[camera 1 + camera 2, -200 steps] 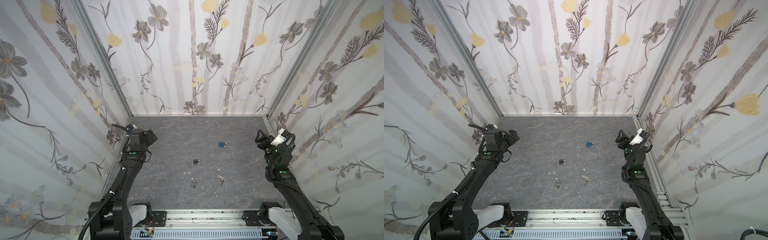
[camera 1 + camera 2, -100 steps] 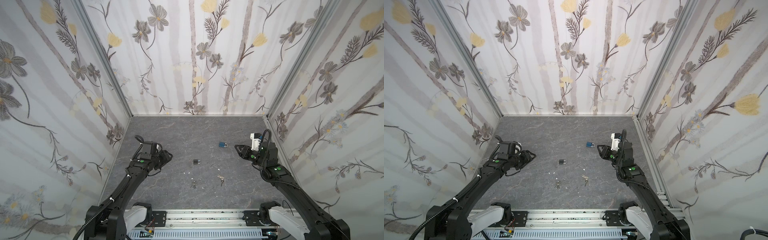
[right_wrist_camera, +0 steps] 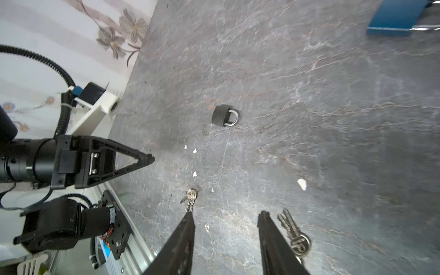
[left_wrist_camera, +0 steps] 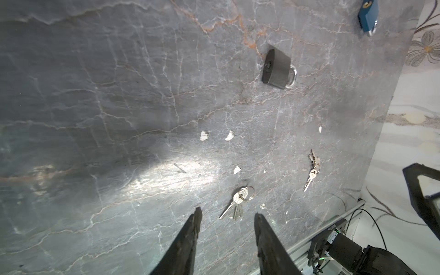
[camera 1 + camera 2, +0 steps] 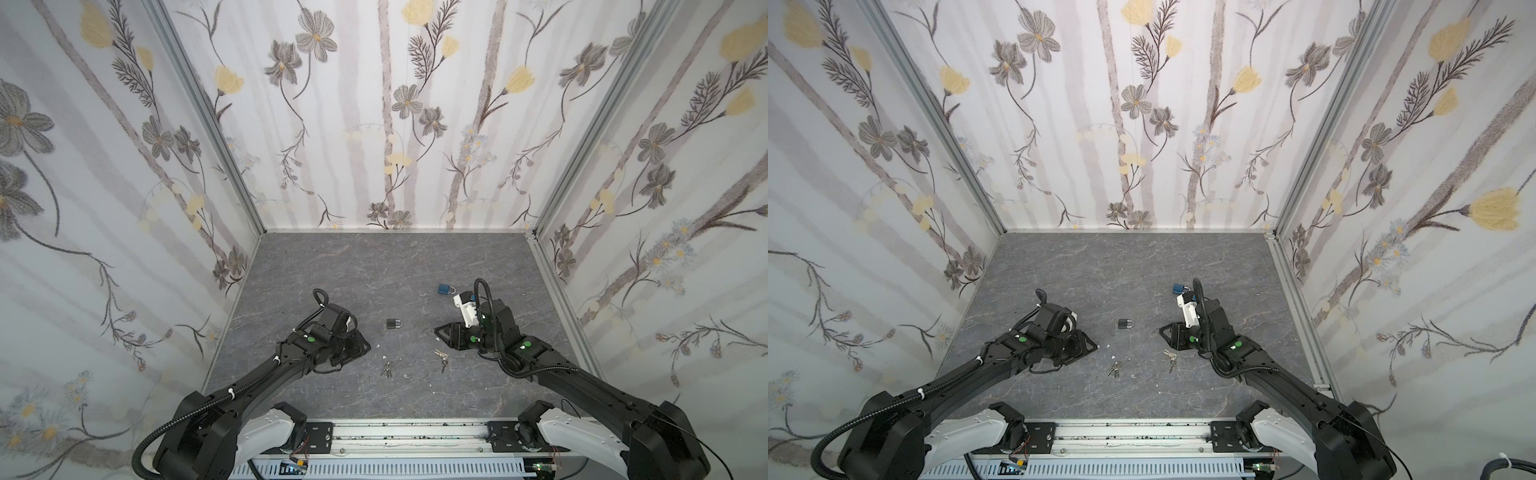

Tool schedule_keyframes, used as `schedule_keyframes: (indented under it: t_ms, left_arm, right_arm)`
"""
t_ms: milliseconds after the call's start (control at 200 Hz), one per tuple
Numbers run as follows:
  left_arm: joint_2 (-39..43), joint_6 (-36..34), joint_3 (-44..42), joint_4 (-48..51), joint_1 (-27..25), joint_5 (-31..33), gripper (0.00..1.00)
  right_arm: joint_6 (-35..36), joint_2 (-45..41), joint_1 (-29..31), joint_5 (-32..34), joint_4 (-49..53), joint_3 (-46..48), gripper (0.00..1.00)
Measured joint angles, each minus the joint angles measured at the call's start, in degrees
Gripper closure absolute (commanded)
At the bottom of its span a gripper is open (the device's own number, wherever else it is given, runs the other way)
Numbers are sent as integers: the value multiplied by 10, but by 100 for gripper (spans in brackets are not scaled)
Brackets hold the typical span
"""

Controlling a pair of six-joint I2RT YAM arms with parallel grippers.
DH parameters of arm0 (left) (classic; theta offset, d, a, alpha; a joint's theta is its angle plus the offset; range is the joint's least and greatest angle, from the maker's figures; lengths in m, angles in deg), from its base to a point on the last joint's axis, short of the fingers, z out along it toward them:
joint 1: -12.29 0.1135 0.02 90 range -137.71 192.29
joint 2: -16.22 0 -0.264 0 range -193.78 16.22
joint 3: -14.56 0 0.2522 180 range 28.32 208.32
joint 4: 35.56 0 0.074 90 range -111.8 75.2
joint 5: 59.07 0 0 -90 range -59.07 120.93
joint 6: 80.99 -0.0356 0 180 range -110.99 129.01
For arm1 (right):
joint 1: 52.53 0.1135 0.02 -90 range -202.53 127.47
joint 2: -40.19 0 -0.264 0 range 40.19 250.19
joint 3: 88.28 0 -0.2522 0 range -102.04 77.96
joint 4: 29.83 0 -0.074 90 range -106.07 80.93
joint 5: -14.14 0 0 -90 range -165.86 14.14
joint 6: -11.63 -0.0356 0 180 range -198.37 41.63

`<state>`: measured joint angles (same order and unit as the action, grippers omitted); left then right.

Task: Unlock with the key
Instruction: 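Lower the left gripper onto the nearer silver key bunch and close it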

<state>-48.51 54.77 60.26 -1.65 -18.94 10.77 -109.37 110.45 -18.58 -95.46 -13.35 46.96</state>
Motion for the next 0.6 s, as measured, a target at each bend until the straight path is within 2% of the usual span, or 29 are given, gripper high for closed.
schedule_keyframes:
  t_ms: [330,605]
  left_arm:
    - [-91,7,39,-23,-85,15,59]
    - [-189,-29,108,-13,-127,38,62]
  right_arm:
    - [2,43,26,20,-3,-5,55]
    - [0,48,28,26,-9,14,55]
